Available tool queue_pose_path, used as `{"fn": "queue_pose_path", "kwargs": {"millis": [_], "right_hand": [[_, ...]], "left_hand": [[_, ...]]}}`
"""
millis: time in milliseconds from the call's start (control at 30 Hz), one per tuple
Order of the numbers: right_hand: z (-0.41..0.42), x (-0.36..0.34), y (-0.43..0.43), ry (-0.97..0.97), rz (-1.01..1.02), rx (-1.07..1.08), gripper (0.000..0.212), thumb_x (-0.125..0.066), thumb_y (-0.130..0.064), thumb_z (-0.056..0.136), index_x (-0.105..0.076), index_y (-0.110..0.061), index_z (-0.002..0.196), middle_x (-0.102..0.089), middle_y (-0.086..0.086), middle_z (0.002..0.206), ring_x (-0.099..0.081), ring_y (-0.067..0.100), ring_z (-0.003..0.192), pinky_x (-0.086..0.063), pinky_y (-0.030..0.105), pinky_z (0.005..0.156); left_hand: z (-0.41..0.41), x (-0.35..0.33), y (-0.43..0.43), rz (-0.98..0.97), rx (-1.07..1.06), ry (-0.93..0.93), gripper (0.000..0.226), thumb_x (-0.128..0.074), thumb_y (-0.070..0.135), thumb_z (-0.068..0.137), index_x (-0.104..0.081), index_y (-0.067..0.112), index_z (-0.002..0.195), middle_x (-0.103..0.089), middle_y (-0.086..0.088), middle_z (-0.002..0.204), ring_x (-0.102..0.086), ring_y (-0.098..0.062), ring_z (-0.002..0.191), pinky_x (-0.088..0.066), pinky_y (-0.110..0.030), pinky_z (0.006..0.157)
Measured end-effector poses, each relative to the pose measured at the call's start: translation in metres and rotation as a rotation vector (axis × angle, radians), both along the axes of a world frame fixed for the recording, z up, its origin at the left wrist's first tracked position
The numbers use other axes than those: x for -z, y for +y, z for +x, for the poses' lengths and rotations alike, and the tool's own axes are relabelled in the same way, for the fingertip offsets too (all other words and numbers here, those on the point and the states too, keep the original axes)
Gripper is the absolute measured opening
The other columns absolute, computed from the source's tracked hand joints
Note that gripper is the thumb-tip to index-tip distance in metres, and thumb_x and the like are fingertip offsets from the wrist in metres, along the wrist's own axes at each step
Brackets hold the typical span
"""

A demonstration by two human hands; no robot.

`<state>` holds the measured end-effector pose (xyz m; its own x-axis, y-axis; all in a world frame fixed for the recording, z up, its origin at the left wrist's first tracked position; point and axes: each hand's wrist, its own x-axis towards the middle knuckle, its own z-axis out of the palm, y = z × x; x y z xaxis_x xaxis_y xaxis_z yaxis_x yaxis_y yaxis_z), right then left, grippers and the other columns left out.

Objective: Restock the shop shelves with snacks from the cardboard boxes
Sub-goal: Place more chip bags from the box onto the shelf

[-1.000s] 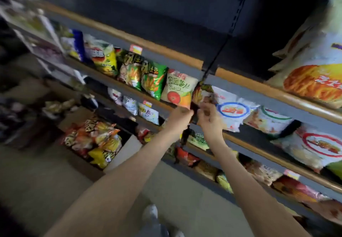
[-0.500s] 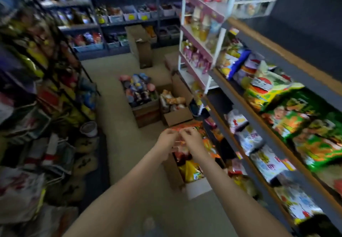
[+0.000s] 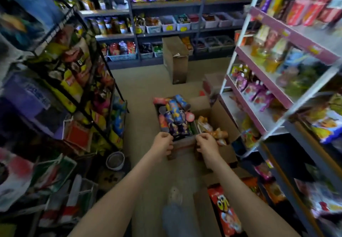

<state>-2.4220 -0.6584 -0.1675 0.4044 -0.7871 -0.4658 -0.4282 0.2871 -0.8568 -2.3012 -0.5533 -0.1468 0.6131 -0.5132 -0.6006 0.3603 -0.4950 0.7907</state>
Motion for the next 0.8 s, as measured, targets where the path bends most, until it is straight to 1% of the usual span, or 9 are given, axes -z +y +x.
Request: {"fn": "queue_pose_path", "kwargs": {"millis": [133,200,267,433,500,567,600,700,800], "right_hand": [[0.105,0.021,-0.082,0.026,-0.037,0.009,0.014,-0.058,-0.025,0.094,-0.06,-0.014,0.103,-0.062,0.008,0.102,-0.056,0.02,0.09,-0.05,0.022,0.081],[0.15,0.029,-0.12,0.046,0.027,0.019,0.013,-0.059,-0.029,0.092,-0.058,-0.017,0.097,-0.061,0.012,0.108,-0.058,0.027,0.095,-0.051,0.039,0.091],[0.188,0.037,-0.155,0.077,0.06,0.035,0.016,-0.062,-0.035,0.089,-0.058,-0.02,0.091,-0.063,0.012,0.107,-0.06,0.03,0.097,-0.051,0.049,0.089],[0.261,0.029,-0.235,0.135,0.117,0.12,0.019,-0.057,-0.024,0.096,-0.052,-0.012,0.11,-0.056,0.003,0.093,-0.054,0.015,0.076,-0.053,0.034,0.073],[0.281,0.035,-0.271,0.139,0.097,0.164,0.018,-0.056,-0.021,0.097,-0.052,-0.01,0.11,-0.054,0.005,0.093,-0.051,0.014,0.072,-0.046,0.024,0.057],[0.3,0.045,-0.305,0.16,0.065,0.208,0.025,-0.057,-0.025,0.096,-0.054,-0.009,0.114,-0.056,0.006,0.103,-0.054,0.019,0.087,-0.043,0.027,0.068],[0.309,0.051,-0.322,0.169,0.056,0.248,0.025,-0.058,-0.027,0.095,-0.055,-0.01,0.114,-0.057,0.007,0.11,-0.054,0.021,0.096,-0.042,0.029,0.075],[0.335,0.068,-0.366,0.225,0.092,0.377,0.022,-0.059,-0.028,0.095,-0.055,-0.014,0.111,-0.057,0.007,0.113,-0.054,0.02,0.1,-0.043,0.03,0.077],[0.36,0.083,-0.394,0.246,0.181,0.455,0.025,-0.054,-0.026,0.098,-0.05,-0.01,0.117,-0.053,0.006,0.109,-0.05,0.014,0.086,-0.04,0.022,0.062]], "left_hand": [[0.105,0.011,-0.077,0.015,-0.027,-0.047,0.019,-0.043,0.007,0.098,-0.044,0.017,0.082,-0.049,-0.004,0.072,-0.048,-0.014,0.057,-0.038,-0.022,0.046],[0.155,0.013,-0.113,0.037,-0.036,-0.078,0.026,-0.046,0.003,0.097,-0.042,0.018,0.076,-0.05,-0.005,0.071,-0.048,-0.014,0.056,-0.041,-0.023,0.045],[0.199,0.015,-0.145,0.071,0.019,-0.109,0.014,-0.046,0.003,0.095,-0.047,0.013,0.086,-0.05,-0.005,0.072,-0.046,-0.014,0.057,-0.038,-0.023,0.046],[0.301,0.032,-0.237,0.085,0.141,-0.109,0.011,-0.052,0.008,0.093,-0.054,0.005,0.103,-0.055,-0.011,0.076,-0.049,-0.011,0.052,-0.037,-0.02,0.043],[0.34,0.062,-0.283,0.134,0.208,-0.103,0.019,-0.059,0.025,0.086,-0.058,0.015,0.102,-0.064,-0.016,0.088,-0.062,-0.023,0.066,-0.052,-0.027,0.056],[0.374,0.092,-0.331,0.193,0.298,-0.12,0.027,-0.063,0.035,0.073,-0.058,0.021,0.095,-0.065,-0.025,0.107,-0.064,-0.039,0.098,-0.053,-0.047,0.088],[0.387,0.097,-0.354,0.206,0.362,-0.127,0.028,-0.063,0.031,0.071,-0.058,0.02,0.096,-0.064,-0.027,0.109,-0.061,-0.041,0.105,-0.049,-0.049,0.093],[0.418,0.088,-0.413,0.197,0.497,-0.055,0.036,-0.058,0.029,0.069,-0.058,0.017,0.102,-0.067,-0.016,0.108,-0.065,-0.036,0.103,-0.053,-0.047,0.092],[0.452,0.101,-0.459,0.2,0.569,0.056,0.052,-0.055,0.027,0.08,-0.051,0.005,0.127,-0.062,-0.022,0.124,-0.063,-0.04,0.107,-0.054,-0.048,0.092]]}}
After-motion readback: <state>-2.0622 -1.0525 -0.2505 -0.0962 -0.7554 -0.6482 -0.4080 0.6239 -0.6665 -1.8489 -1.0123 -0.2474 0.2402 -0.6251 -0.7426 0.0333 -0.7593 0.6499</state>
